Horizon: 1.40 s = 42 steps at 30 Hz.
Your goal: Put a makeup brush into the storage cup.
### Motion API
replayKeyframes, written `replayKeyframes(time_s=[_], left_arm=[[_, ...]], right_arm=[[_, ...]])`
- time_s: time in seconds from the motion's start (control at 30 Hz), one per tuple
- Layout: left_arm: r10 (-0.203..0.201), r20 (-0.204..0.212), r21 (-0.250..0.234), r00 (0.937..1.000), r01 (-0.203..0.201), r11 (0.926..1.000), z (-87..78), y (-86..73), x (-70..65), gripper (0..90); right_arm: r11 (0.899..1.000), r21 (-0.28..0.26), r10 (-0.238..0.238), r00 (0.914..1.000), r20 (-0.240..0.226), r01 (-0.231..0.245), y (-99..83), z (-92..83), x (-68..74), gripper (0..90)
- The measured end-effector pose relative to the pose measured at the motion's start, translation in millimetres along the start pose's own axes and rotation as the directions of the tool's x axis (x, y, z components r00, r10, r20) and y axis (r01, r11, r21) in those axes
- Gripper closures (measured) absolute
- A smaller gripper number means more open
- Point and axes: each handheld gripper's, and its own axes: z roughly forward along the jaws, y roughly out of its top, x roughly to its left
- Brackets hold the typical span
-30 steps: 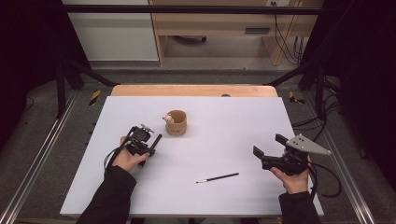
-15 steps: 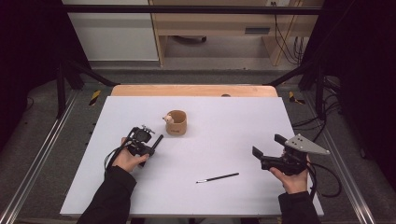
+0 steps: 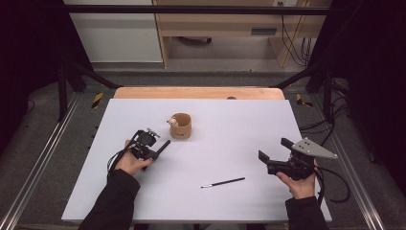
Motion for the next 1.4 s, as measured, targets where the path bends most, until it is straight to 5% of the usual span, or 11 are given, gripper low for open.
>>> replayKeyframes(time_s=[0.37, 0.67, 0.93, 1.1, 1.4], left_arm=[[0.061, -0.013, -0.047, 0.9980, -0.062, 0.9970, -19.7, 0.2, -4.1, 78.2], [0.122, 0.017, -0.113, 0.9923, -0.120, 0.9864, -43.1, -5.8, -15.3, 78.2], [0.185, 0.040, -0.191, 0.9820, -0.174, 0.9660, -63.5, -10.7, -36.1, 78.3], [0.236, 0.053, -0.234, 0.9703, -0.218, 0.9474, -73.2, -11.9, -50.0, 78.3], [0.290, 0.068, -0.268, 0.9546, -0.262, 0.9269, -80.9, -10.7, -68.5, 78.2]], right_arm=[[1.000, -0.002, -0.015, 0.9999, 0.000, 0.015, -0.3, 0.7, -0.5, 4.2], [0.999, 0.004, -0.032, 0.9995, 0.005, 0.032, 1.4, 0.8, 3.6, 4.4], [0.997, 0.023, -0.072, 0.9974, 0.008, 0.072, 3.5, 1.9, 8.7, 4.6], [0.994, 0.045, -0.102, 0.9947, 0.013, 0.101, 5.4, 3.2, 14.4, 4.6], [0.976, 0.093, -0.195, 0.9808, 0.000, 0.194, 11.4, 10.0, 29.8, 5.2]])
